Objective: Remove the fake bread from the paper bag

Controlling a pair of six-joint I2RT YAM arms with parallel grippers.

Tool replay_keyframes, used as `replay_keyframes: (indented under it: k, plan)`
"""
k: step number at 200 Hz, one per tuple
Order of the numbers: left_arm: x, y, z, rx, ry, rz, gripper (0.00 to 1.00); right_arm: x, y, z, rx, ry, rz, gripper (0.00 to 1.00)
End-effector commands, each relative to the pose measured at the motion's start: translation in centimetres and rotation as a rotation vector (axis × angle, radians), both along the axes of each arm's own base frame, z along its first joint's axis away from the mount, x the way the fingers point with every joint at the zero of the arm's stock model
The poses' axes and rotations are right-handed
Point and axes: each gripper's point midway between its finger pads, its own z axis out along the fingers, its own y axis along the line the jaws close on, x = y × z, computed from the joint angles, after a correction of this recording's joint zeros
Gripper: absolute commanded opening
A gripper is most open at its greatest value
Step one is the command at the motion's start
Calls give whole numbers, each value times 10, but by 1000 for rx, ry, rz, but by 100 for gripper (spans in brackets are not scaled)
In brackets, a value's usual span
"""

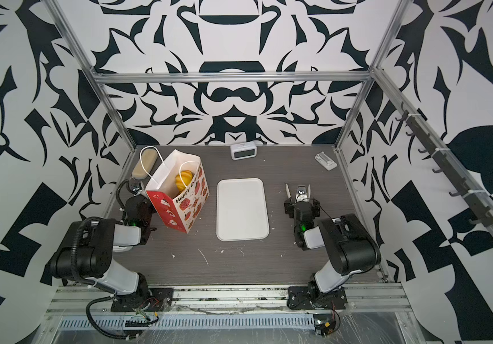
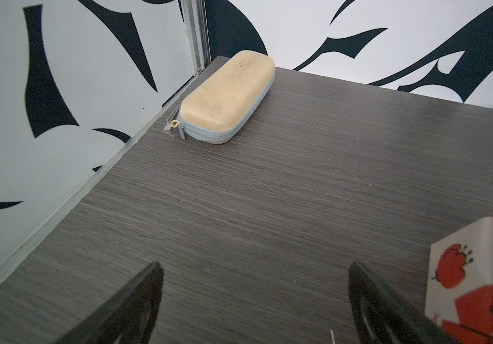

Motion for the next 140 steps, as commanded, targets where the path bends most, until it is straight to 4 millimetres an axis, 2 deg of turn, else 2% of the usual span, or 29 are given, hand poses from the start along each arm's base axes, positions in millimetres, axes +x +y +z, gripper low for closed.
replay_keyframes:
  k: [1,140]
  plan:
    - [2,1,8,-7,-34,0,99,10,0,21,11,-68,-6,100]
    - [2,0,8,-4,-32,-7,99,9,-4,21,11,-70,-34,100]
